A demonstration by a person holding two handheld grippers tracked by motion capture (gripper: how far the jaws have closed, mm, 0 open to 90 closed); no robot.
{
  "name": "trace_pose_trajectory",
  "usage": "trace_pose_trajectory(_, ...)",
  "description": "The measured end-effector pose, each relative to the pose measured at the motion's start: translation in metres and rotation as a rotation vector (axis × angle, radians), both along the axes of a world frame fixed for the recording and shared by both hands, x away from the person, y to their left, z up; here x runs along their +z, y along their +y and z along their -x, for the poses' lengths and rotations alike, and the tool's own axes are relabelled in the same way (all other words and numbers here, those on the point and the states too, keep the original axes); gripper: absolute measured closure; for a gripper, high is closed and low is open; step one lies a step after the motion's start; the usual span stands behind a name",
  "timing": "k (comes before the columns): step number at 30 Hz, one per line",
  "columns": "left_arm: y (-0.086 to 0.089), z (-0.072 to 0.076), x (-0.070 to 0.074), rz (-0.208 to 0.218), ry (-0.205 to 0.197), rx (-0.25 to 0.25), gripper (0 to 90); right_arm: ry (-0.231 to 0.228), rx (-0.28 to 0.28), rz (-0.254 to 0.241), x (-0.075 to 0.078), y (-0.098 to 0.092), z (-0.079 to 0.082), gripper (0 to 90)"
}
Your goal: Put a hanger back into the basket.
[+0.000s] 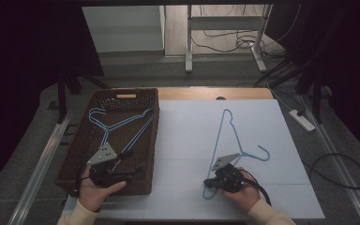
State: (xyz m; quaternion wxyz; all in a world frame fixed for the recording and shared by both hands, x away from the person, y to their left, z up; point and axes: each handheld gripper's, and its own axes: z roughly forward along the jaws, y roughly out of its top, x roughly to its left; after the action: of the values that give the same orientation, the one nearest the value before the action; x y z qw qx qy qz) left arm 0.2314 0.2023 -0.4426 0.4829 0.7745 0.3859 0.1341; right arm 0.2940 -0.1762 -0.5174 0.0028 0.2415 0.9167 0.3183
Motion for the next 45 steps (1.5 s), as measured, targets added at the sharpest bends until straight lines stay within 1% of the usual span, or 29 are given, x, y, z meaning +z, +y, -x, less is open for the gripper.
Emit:
trace_pose_trajectory(1,0.0,0.0,0.0,-0.001,0.0,0.0,32.9,-0.001,0.003,-0.004,-0.001,0.005,-0.001,90.0)
trace_pose_trajectory(2,0.0,0.0,0.0,-0.001,0.0,0.0,32.9,-0.001,0.003,-0.004,-0.001,0.005,-0.001,90.0)
trace_pose_trajectory(4,0.0,-0.001,0.0,-0.002,0.0,0.0,32.9,-0.005,0.012,-0.006,-0.001,0.015,-0.002,90.0)
trace_pose_trajectory(5,0.0,-0.001,0.0,-0.002,0.0,0.0,32.9,-0.005,0.012,-0.006,-0.001,0.015,-0.002,90.0)
trace_pose_trajectory(8,0.0,-0.001,0.0,-0.002,0.001,0.0,32.9,-0.011,0.035,-0.01,-0.002,0.028,-0.003,90.0)
trace_pose_trajectory(9,0.0,-0.001,0.0,-0.002,0.0,0.001,32.9,-0.011,0.046,-0.014,-0.003,0.037,-0.005,90.0)
trace_pose_trajectory(10,0.0,-0.001,0.0,-0.002,0.0,0.001,32.9,-0.011,0.046,-0.014,-0.003,0.037,-0.005,90.0)
trace_pose_trajectory(11,0.001,-0.001,0.0,-0.001,0.001,0.002,32.9,-0.013,0.05,-0.019,-0.004,0.045,-0.007,90.0)
trace_pose_trajectory(13,0.001,-0.001,0.0,-0.001,0.001,0.003,32.9,-0.013,0.053,-0.025,-0.005,0.049,-0.008,90.0)
trace_pose_trajectory(15,0.002,-0.001,0.0,-0.002,0.0,0.003,32.9,-0.015,0.06,-0.032,-0.006,0.058,-0.012,90.0)
trace_pose_trajectory(16,0.002,-0.001,0.0,-0.002,0.0,0.002,32.9,-0.015,0.06,-0.032,-0.006,0.058,-0.012,90.0)
trace_pose_trajectory(17,0.002,-0.001,0.0,-0.002,0.001,0.002,32.9,-0.017,0.064,-0.038,-0.007,0.063,-0.014,90.0)
trace_pose_trajectory(18,0.002,-0.001,-0.001,-0.002,0.002,0.003,32.9,-0.017,0.064,-0.038,-0.007,0.063,-0.014,90.0)
trace_pose_trajectory(19,0.002,-0.002,-0.001,-0.003,0.003,0.004,32.9,-0.015,0.059,-0.049,-0.008,0.067,-0.016,90.0)
trace_pose_trajectory(24,0.002,-0.001,0.0,-0.001,0.0,0.006,32.9,-0.025,0.06,-0.056,-0.009,0.074,-0.019,90.0)
trace_pose_trajectory(32,0.001,-0.001,-0.001,-0.002,0.002,0.003,32.8,-0.036,0.058,-0.069,-0.009,0.074,-0.019,90.0)
trace_pose_trajectory(33,0.001,-0.001,-0.001,-0.002,0.002,0.003,32.9,-0.045,0.053,-0.082,-0.004,0.069,-0.019,90.0)
trace_pose_trajectory(34,0.002,-0.001,-0.001,-0.002,0.002,0.003,32.9,-0.045,0.053,-0.082,-0.004,0.069,-0.019,90.0)
trace_pose_trajectory(35,0.002,-0.001,-0.001,-0.002,0.003,0.003,32.8,-0.065,0.039,-0.097,0.005,0.059,-0.019,90.0)
trace_pose_trajectory(36,0.002,-0.001,-0.001,-0.002,0.003,0.003,32.8,-0.065,0.039,-0.097,0.005,0.059,-0.019,90.0)
trace_pose_trajectory(37,0.001,-0.001,-0.001,-0.002,0.003,0.002,32.8,-0.08,0.012,-0.113,0.014,0.044,-0.02,90.0)
trace_pose_trajectory(38,0.001,-0.001,-0.001,-0.003,0.004,0.0,32.8,-0.087,-0.001,-0.118,0.018,0.035,-0.02,90.0)
trace_pose_trajectory(39,0.001,-0.001,-0.001,-0.003,0.004,0.0,32.8,-0.087,-0.001,-0.118,0.018,0.035,-0.02,90.0)
trace_pose_trajectory(40,-0.001,-0.001,-0.002,-0.005,0.004,-0.001,32.8,-0.095,-0.04,-0.124,0.024,0.014,-0.022,90.0)
trace_pose_trajectory(42,-0.002,-0.001,-0.002,-0.005,0.004,-0.003,32.8,-0.112,-0.087,-0.126,0.029,-0.008,-0.025,90.0)
trace_pose_trajectory(43,-0.002,-0.001,-0.002,-0.005,0.004,-0.003,32.8,-0.112,-0.087,-0.126,0.029,-0.008,-0.025,90.0)
trace_pose_trajectory(45,-0.003,-0.001,-0.002,-0.005,0.004,-0.004,32.8,-0.134,-0.146,-0.125,0.034,-0.032,-0.027,90.0)
